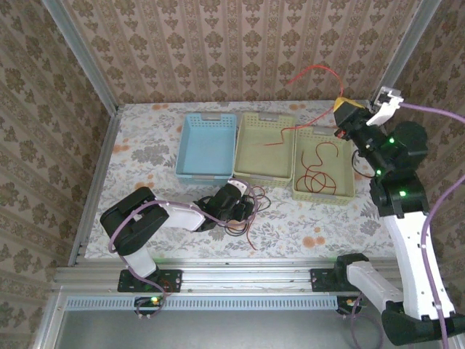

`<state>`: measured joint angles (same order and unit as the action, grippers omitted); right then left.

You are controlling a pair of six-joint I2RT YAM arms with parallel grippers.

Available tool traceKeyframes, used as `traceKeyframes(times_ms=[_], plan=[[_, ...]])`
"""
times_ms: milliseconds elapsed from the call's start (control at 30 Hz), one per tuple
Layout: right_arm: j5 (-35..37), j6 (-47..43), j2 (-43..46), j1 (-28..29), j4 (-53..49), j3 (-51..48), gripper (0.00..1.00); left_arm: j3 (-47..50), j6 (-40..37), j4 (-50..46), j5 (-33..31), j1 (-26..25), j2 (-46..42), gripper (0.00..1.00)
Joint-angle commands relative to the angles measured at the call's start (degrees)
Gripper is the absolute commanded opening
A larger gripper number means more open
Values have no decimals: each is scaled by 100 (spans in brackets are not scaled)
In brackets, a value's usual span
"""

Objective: Untangle the cables

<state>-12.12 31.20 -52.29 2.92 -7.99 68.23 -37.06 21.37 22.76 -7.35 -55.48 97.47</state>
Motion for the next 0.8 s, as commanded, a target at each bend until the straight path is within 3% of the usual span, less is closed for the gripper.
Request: traceKeyframes(times_ms=[0, 300, 467, 767], plan=[[1184, -140, -8, -54, -190, -453, 0, 128, -21, -759, 64, -12, 277, 60], [1614, -155, -140, -221, -551, -1440, 0, 162, -23, -712, 37, -4, 242, 61], [1932, 386, -618, -274, -1130, -2069, 0, 155, -37, -703, 63, -5, 250, 61], [1140, 1199, -1827, -635, -679, -2964, 0, 146, -71, -770, 61, 0, 64, 62]])
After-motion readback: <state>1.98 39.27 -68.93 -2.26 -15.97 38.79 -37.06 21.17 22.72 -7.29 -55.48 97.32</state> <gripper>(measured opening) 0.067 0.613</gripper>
